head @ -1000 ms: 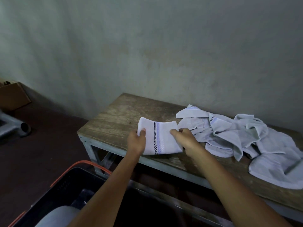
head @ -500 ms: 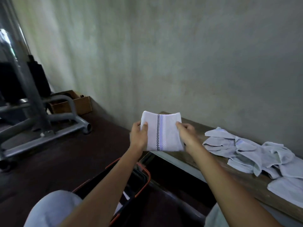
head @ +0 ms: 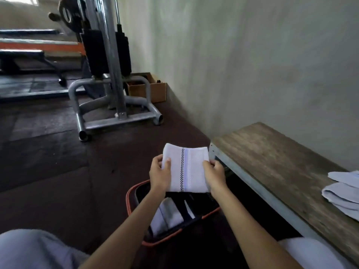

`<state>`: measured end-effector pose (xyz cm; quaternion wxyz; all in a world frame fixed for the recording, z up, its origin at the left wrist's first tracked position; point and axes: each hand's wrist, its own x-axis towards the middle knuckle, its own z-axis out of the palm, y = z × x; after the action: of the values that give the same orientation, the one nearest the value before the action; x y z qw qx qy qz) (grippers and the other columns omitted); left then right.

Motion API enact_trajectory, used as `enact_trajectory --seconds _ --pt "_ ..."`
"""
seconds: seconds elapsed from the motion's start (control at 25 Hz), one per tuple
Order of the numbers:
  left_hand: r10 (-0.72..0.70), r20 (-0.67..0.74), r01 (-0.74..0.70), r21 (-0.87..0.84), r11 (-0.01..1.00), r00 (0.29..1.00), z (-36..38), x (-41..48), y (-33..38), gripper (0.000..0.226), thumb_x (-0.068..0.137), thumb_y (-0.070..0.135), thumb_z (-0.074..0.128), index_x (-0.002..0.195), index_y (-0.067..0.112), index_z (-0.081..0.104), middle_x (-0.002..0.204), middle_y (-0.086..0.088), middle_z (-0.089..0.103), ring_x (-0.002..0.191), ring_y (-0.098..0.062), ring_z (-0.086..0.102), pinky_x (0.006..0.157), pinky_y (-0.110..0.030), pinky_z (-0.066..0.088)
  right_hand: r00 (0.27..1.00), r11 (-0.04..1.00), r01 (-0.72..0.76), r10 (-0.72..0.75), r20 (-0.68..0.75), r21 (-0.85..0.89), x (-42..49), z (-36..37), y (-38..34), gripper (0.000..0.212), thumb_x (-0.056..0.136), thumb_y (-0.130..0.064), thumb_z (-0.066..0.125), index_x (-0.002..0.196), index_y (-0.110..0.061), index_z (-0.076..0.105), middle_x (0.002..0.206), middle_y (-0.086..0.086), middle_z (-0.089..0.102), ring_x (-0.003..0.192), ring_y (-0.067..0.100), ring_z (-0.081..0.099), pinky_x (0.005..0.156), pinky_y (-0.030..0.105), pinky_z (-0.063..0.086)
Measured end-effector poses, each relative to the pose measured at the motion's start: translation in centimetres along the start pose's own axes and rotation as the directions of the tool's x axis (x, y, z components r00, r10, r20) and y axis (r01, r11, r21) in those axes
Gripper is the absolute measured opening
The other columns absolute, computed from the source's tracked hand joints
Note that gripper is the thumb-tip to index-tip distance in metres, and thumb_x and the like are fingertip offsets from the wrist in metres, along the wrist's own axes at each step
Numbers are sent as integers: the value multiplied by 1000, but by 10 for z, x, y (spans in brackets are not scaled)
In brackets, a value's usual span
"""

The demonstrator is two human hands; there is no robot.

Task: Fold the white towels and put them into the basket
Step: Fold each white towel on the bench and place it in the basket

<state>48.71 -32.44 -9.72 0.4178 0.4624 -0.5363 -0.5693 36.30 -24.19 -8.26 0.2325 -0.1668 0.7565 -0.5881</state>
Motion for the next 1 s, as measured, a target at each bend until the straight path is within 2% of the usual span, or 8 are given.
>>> enact_trajectory --seconds 0.08,0.2,0.4,0.52,0.64,0.72,0.8,1.0 --pt "-99 -45 100 15 995 994 -11 21 -50 19 92 25 53 109 18 54 91 4 60 79 -9 58 64 -23 44 996 995 -59 64 61 -77 23 35 41 9 84 -19 56 91 -14 59 84 2 63 79 21 60 71 34 48" --pt "-217 -60 220 40 975 974 -25 40 -125 19 91 15 53 110 13 52 97 -2 61 80 -7 56 65 -21 44 977 973 -127 156 144 -195 50 72 105 13 85 -16 57 98 -14 58 85 -1 62 81 17 58 63 26 44" --pt "-439 -111 449 79 890 891 -19 79 -241 27 87 12 50 114 9 48 103 -6 55 96 -23 54 82 -31 43 899 900 -228 342 275 -372 102 118 204 31 84 -11 55 115 -12 56 104 4 63 93 18 59 74 26 44" --pt "-589 -201 606 33 795 783 -5 99 -280 31 80 7 45 111 6 50 91 -13 57 92 -29 55 79 -36 43 865 847 -270 422 271 -458 129 142 242 30 86 -10 53 116 -10 55 95 1 60 83 14 56 64 24 43" --pt "-710 -349 761 17 648 612 5 108 -305 37 90 7 45 127 4 43 120 -22 56 110 -37 54 90 -39 42 817 804 -273 483 314 -528 144 159 274 29 89 -10 50 117 -11 52 84 -8 51 73 4 48 63 22 40" --pt "-715 -377 782 39 622 588 9 111 -315 38 93 9 43 131 4 38 127 -23 53 115 -39 52 94 -40 40 804 787 -293 510 306 -543 149 167 286 28 89 -13 50 117 -14 51 88 -4 55 75 7 50 63 22 41" --pt "-692 -405 779 85 622 597 13 109 -320 37 93 9 41 130 6 36 125 -25 54 113 -40 53 91 -41 41 795 771 -324 536 283 -548 153 169 295 25 90 -17 49 115 -17 50 91 1 58 78 15 54 64 24 44" --pt "-563 -526 712 121 692 637 21 103 -325 32 96 12 35 127 11 42 120 -24 57 108 -38 54 86 -39 41 766 774 -392 574 290 -496 160 169 305 27 89 -18 48 116 -17 49 90 2 59 82 20 58 68 29 50"
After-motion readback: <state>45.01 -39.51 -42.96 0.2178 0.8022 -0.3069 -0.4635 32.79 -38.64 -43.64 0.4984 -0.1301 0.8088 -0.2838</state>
